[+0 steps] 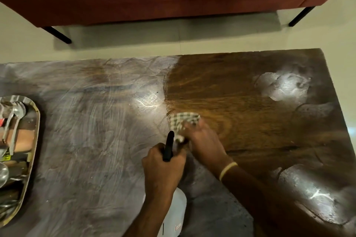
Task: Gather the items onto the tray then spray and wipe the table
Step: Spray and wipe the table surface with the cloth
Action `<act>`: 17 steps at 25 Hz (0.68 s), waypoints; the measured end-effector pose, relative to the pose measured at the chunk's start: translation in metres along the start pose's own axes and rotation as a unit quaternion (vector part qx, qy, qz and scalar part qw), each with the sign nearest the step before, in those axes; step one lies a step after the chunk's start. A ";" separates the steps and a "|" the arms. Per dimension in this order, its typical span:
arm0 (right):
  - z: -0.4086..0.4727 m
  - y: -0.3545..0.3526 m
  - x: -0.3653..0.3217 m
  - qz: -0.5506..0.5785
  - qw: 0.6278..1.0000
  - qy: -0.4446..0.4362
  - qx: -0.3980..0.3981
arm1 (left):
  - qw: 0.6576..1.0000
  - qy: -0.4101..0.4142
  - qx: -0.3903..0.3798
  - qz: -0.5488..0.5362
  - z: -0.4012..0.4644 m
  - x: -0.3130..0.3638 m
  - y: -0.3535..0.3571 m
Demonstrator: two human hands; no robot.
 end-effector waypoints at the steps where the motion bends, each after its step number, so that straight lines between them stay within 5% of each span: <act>1: -0.038 0.008 0.001 0.018 0.999 -0.030 -0.020 | 1.000 -0.008 -0.005 -0.003 -0.002 -0.004 0.001; 4: -0.092 -0.018 0.049 0.057 0.997 0.046 0.017 | 1.000 -0.018 -0.006 0.008 -0.013 -0.019 0.007; 7: -0.043 -0.033 0.079 0.014 0.989 0.130 0.073 | 1.000 -0.018 -0.008 0.003 -0.033 -0.035 0.021; 10: -0.033 -0.002 0.029 -0.002 0.997 0.047 0.058 | 0.999 -0.025 0.016 -0.020 -0.055 -0.046 0.027; 14: -0.153 0.021 0.025 0.013 0.997 -0.074 -0.010 | 0.999 -0.019 0.001 -0.026 -0.072 -0.054 0.026; 17: -0.165 -0.007 0.084 0.046 0.993 0.101 0.042 | 0.999 -0.023 0.011 -0.033 -0.080 -0.063 0.025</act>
Point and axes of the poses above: each hand's wrist, its own z-axis towards the middle knuckle, its own y-axis out of the palm, x = y × z, the point moved 4 cm from there along z, towards the middle knuckle, and after that the axes turned 6 degrees about z, right-handed, at the moved point
